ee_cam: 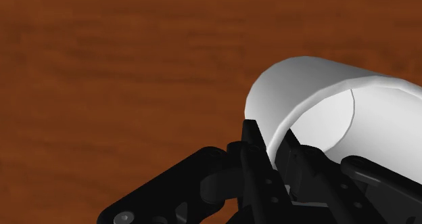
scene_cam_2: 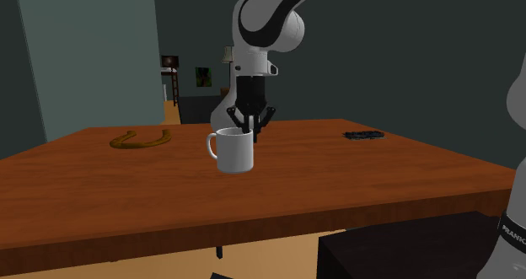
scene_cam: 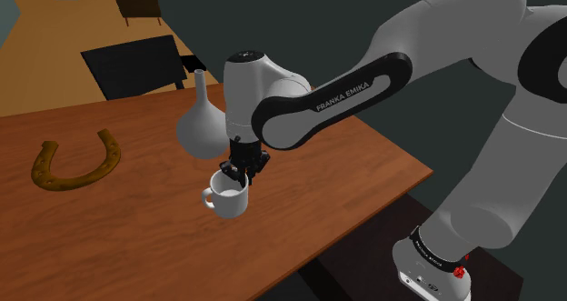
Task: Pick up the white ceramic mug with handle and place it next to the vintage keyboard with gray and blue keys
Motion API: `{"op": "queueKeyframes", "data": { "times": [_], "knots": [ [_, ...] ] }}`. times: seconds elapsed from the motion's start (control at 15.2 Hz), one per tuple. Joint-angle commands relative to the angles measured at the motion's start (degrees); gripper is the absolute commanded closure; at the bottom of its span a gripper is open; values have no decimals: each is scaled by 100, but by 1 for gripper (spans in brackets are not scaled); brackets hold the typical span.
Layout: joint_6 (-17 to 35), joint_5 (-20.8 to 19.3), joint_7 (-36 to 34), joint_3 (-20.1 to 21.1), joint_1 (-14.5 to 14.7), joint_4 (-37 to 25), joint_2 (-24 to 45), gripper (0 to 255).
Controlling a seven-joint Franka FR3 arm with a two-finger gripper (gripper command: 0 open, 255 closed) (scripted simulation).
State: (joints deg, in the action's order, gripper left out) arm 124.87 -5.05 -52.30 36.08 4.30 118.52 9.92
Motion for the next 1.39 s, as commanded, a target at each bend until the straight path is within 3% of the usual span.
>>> {"op": "queueKeyframes", "data": {
  "times": [0.0, 1.32],
  "knots": [
    [0, 0, 0, 0, 0, 1, 1, 255],
    [-1287, 453, 289, 60, -105, -782, -629, 255]
  ]
}}
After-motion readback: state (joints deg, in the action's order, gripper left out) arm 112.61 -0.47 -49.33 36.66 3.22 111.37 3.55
